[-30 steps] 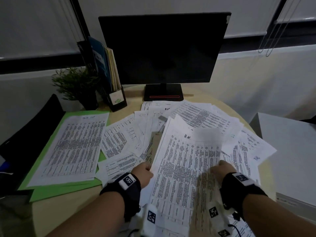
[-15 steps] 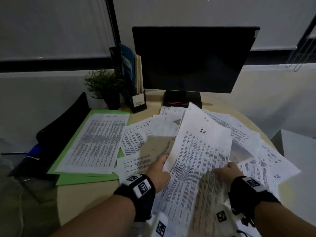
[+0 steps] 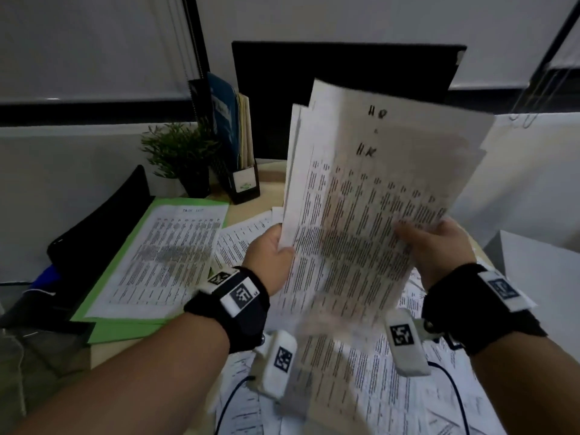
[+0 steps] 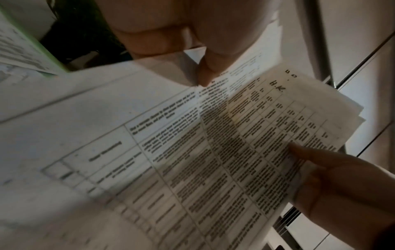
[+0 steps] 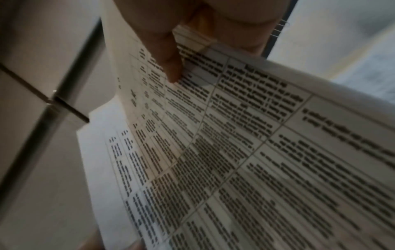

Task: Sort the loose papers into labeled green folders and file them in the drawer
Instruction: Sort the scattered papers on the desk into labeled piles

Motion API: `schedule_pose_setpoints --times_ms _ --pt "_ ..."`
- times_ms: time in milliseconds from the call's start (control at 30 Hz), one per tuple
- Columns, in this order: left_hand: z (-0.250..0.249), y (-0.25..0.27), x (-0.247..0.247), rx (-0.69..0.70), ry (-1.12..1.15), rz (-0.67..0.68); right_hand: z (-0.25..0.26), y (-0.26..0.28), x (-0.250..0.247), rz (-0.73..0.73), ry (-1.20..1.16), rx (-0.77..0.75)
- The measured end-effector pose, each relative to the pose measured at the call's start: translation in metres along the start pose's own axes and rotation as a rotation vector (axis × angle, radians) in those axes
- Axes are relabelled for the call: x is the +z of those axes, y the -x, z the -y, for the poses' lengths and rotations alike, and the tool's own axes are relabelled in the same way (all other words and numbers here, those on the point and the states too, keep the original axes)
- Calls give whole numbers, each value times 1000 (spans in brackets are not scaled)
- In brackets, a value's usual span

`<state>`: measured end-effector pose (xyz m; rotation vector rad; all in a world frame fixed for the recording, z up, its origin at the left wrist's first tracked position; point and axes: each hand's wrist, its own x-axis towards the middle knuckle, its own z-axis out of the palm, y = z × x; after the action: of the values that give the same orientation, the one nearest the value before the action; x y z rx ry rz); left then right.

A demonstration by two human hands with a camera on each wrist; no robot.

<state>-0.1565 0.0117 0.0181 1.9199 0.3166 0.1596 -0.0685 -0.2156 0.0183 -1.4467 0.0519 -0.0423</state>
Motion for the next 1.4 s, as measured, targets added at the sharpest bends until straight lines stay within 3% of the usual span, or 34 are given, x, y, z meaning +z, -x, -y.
schedule_pose_setpoints --times_ms 333,433,600,700,867,967,1067,1167,1267,1400 --pt "-14 -8 15 125 109 -168 34 27 -1 -77 -35 -227" --pt "-22 -9 21 123 181 -132 35 26 -4 -100 5 -280" --pt "-29 -13 26 201 108 -80 38 22 -7 -97 184 -272" --pt "-27 -17 29 204 128 -91 25 15 -11 -89 269 -174" --pt "-5 -31 34 14 71 -20 14 -5 -10 -133 160 -26" --pt "9 -40 25 -55 -12 -88 7 -18 -13 -104 176 42" --pt "37 -56 -2 -188 -183 -149 -16 -15 -31 -109 658 321" --pt "77 -67 -27 -307 -508 7 -51 12 -43 37 1001 686" --pt "114 -62 -39 -410 -762 169 -79 31 -26 90 1075 798" --pt "146 -49 -38 -430 -766 261 -92 43 3 17 1229 874"
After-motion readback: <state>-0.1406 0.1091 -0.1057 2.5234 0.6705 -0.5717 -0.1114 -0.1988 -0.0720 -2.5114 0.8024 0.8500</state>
